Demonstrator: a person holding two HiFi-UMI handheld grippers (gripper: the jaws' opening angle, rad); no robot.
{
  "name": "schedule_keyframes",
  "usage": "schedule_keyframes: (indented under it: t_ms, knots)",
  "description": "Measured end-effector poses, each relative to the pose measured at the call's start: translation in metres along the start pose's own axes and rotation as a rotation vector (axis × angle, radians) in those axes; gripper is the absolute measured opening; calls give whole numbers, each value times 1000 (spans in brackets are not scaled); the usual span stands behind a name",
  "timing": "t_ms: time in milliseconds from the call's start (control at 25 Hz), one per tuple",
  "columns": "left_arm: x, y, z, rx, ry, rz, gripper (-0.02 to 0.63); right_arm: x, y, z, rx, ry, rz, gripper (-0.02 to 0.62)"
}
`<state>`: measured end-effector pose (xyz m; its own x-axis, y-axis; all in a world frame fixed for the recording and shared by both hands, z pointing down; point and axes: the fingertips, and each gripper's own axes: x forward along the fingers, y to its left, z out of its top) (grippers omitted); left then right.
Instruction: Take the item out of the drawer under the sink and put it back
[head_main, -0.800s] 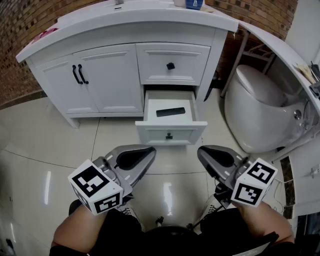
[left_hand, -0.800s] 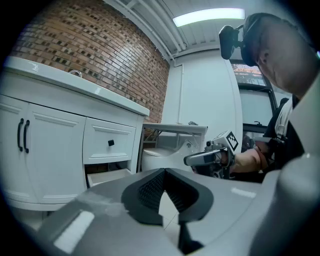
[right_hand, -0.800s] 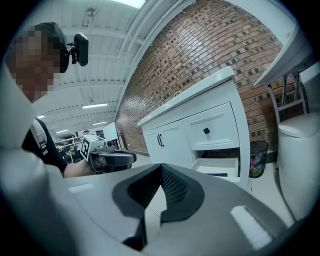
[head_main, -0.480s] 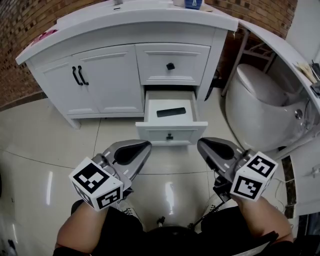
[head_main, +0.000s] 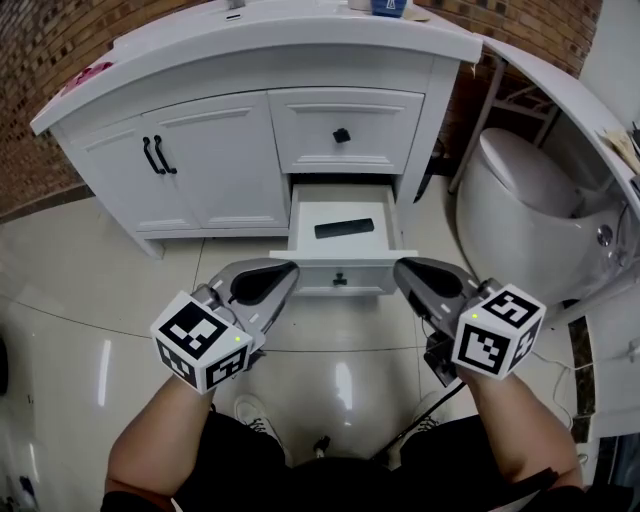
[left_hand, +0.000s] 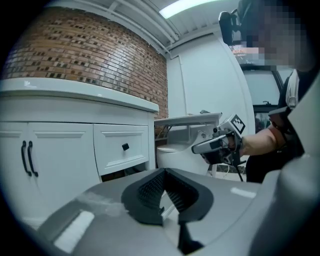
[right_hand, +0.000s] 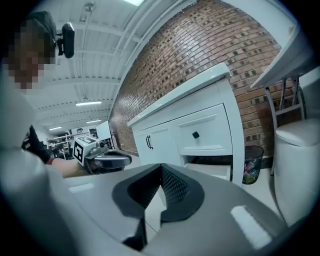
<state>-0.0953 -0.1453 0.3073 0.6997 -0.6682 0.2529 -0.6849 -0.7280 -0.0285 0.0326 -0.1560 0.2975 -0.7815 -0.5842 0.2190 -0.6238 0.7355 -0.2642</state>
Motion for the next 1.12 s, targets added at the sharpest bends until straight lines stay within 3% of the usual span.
schedule_keyframes:
  t_ms: [200,320,400,600,760,880,1120]
  knots:
    - [20,18,10,96,85,13,5,6,3,3,-8,0,32,2]
    - [38,32,7,217,166,17,6,5,4,7,-9,-13,40,2]
    - [55,39,0,311,228,-13,91,4,5,6,-6,-15,45,3]
    - [108,49,-6,459,300,-116,111,-4,3,5,3,-13,44,2]
    - [152,56,-26,610,409,-179,153,-10,4,6,-7,-15,48,2]
    - [182,70,-46,615,493,-186,197,-10,5,4,-23,-3,59,2]
    - [227,96,-85,569,634,-221,201,-10,-1,4,2,-9,75,2]
